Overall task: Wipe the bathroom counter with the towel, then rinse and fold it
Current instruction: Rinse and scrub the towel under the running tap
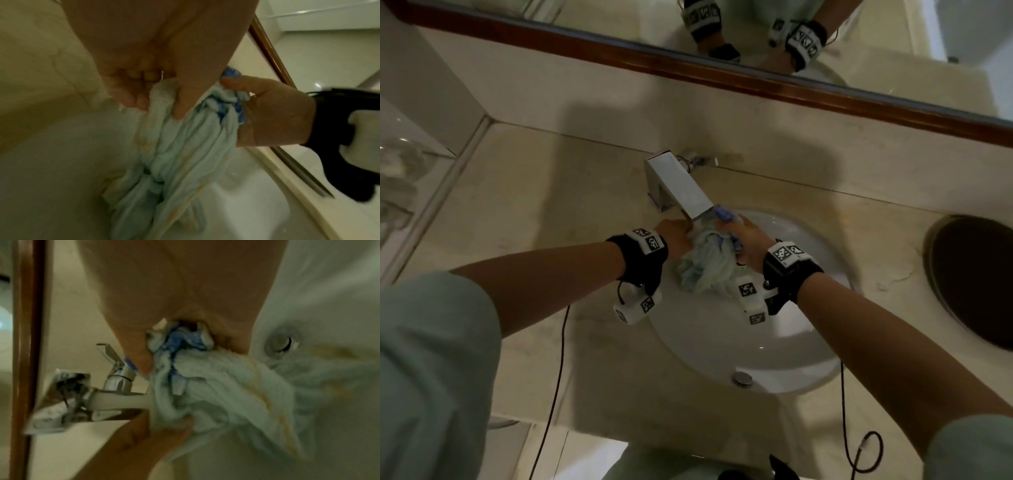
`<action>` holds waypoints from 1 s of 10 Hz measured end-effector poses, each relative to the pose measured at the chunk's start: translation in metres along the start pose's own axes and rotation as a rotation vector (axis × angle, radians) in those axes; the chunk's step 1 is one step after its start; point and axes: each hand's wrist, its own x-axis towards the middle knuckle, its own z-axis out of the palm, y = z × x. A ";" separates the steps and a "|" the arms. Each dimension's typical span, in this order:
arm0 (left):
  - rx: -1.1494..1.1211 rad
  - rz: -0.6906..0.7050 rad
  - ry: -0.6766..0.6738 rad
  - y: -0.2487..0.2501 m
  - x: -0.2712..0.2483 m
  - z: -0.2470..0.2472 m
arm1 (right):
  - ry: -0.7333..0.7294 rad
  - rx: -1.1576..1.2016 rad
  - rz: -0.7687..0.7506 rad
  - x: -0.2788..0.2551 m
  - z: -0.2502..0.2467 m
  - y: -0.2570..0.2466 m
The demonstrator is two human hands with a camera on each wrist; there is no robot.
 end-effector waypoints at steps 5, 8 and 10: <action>0.256 0.095 -0.518 -0.033 0.162 0.169 | -0.216 -1.683 0.141 0.145 -0.051 0.146; 0.355 -0.053 -0.420 0.035 0.029 0.069 | -0.099 -1.727 0.262 0.076 0.019 0.116; 0.313 -0.072 -0.461 0.042 0.041 0.075 | -0.025 -1.641 0.146 0.088 0.010 0.122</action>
